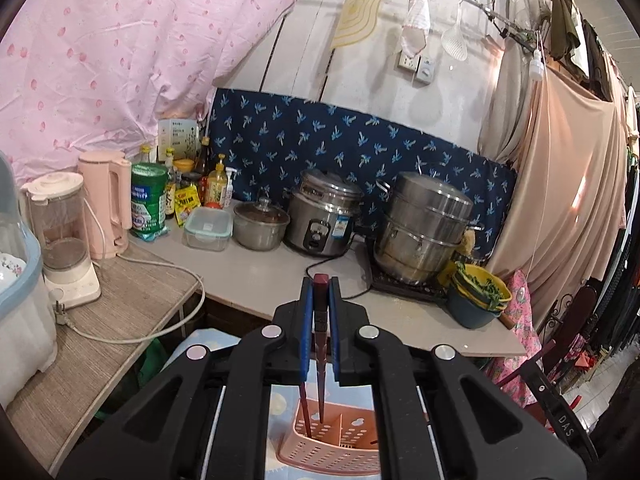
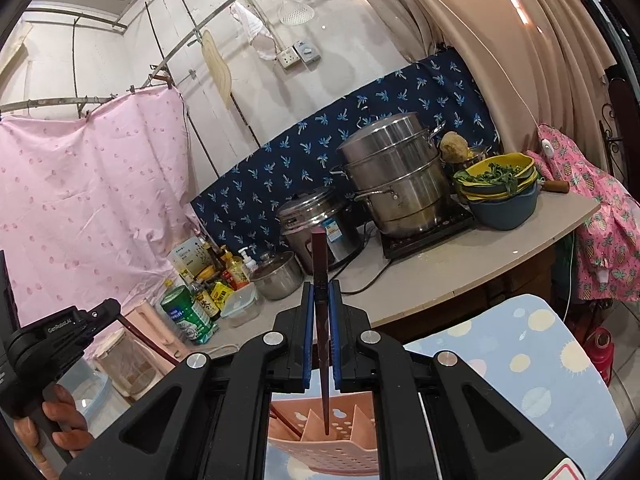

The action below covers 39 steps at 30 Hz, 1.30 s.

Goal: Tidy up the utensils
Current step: 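Lower both chopsticks into the holder and open both tools, then withdraw both open tools from the holder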

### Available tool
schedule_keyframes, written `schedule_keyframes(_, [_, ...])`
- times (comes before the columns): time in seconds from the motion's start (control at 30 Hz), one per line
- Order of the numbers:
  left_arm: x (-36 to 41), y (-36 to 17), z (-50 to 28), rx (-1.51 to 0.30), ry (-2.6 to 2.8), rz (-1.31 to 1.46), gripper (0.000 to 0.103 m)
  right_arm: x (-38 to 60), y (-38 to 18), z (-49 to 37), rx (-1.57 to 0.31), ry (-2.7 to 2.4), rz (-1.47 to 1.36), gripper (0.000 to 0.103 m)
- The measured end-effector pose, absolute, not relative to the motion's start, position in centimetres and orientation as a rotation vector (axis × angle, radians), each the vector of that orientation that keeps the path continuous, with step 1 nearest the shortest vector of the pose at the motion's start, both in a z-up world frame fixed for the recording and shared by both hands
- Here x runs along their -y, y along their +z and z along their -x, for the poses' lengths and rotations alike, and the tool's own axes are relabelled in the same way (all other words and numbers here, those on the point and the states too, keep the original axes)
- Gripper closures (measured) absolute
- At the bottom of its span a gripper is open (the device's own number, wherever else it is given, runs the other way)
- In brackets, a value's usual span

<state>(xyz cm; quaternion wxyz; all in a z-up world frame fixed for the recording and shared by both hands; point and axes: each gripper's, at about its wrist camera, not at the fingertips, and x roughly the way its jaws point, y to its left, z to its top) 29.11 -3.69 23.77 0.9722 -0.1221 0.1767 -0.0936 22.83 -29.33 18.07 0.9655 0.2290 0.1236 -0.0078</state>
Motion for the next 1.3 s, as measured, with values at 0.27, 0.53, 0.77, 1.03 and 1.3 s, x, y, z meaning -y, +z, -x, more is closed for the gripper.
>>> schedule_keyframes(0.27, [4.5, 19.9, -30.8, -0.457, -0.194, 0.219, 0.096, 29.4, 14.5, -24.5, -0.328, -0.034, -0.458, 0.096])
schedule_keyframes(0.53, [5.0, 18.0, -31.1, -0.491, -0.167, 0.18, 0.084, 29.7, 14.2, -24.0, -0.326, -0.047, -0.454, 0.087])
schedule_keyframes(0.77, [4.5, 18.3, -29.9, -0.48, -0.142, 0.179, 0.053, 29.3, 14.7, -22.4, -0.316, -0.045, -0.439, 0.071])
schedule_keyframes(1.03, [4.5, 18.0, -27.2, -0.511, -0.115, 0.12, 0.051, 27.6, 15.1, -19.3, -0.328, -0.043, -0.404, 0.062])
schedule_keyframes(1.3, [4.3, 17.2, -24.1, -0.557, -0.098, 0.084, 0.051, 25.0, 15.0, -15.7, -0.372, -0.044, -0.335, 0.06])
